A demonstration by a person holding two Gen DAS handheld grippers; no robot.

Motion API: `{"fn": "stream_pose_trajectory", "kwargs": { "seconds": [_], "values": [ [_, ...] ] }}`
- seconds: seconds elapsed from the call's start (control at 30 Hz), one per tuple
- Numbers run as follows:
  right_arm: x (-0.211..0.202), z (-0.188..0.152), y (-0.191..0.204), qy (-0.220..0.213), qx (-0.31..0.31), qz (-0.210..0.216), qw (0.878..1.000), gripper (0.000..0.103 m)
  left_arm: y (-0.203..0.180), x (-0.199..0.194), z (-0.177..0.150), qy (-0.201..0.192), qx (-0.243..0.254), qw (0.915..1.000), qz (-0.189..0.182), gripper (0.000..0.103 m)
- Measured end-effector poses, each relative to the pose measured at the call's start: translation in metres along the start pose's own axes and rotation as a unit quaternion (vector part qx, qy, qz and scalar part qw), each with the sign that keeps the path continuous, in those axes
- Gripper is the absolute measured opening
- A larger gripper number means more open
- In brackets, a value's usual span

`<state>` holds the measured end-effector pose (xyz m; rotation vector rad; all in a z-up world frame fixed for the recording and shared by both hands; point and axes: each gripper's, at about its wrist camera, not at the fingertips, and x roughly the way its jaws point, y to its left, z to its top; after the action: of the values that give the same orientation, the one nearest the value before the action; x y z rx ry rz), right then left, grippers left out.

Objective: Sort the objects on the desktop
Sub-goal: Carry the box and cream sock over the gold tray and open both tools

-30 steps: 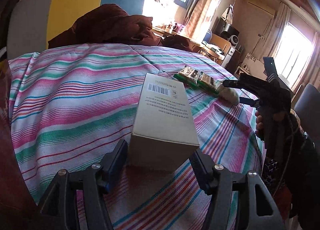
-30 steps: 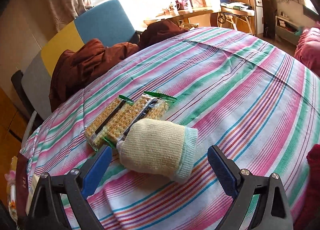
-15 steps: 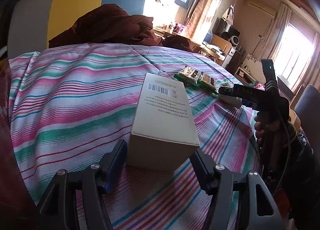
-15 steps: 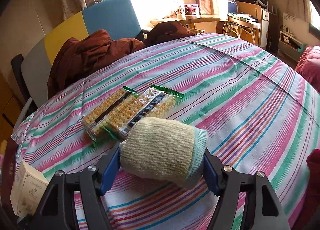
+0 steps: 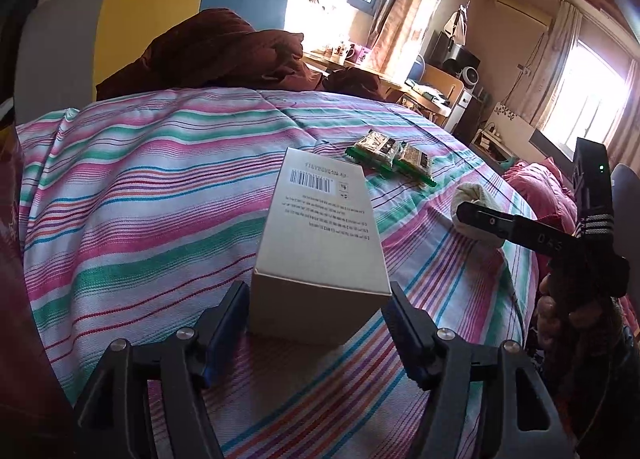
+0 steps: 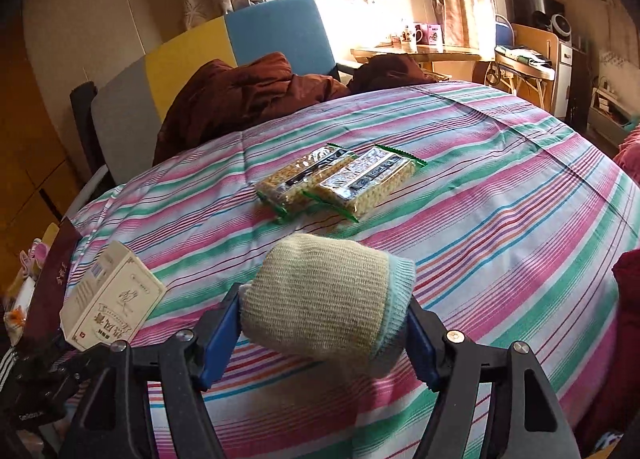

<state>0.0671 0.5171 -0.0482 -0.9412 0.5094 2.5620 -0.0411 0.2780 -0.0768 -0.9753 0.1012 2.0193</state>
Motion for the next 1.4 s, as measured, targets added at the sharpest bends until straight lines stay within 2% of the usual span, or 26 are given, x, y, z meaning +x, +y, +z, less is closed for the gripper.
{"fn": "stream_pose_trajectory", "kwargs": {
  "seconds": [0.37,0.47,0.53,0.93,1.13,1.27,1.4],
  "values": [
    [-0.014,-0.016,0.026,-0.006,-0.032,0.022,0.999,0.073,0.001,0.000,0.018,0.006,0.021,0.9995,0.023,0.070],
    [-0.013,-0.019,0.032,-0.003,-0.036,0.029,0.999,0.073,0.000,0.001,0.020,0.004,0.027,0.9994,0.022,0.054],
    [-0.012,-0.020,0.035,0.000,-0.037,0.034,0.999,0.073,-0.001,0.000,0.020,0.002,0.030,0.9994,0.020,0.054],
    [-0.009,-0.028,0.065,0.009,-0.068,0.058,0.996,0.073,0.001,-0.075,0.008,-0.074,0.027,0.9963,0.034,0.051],
    [-0.012,-0.028,0.093,0.009,-0.093,0.080,0.992,0.073,0.006,-0.116,0.003,-0.113,0.018,0.9926,0.042,0.051],
    [-0.016,-0.027,0.116,0.006,-0.114,0.099,0.988,0.073,0.027,-0.161,-0.001,-0.154,-0.014,0.9857,0.067,0.051],
    [-0.023,-0.027,0.150,0.001,-0.144,0.128,0.981,0.073,0.058,-0.209,-0.009,-0.201,-0.049,0.9711,0.119,0.051]
  ]
}}
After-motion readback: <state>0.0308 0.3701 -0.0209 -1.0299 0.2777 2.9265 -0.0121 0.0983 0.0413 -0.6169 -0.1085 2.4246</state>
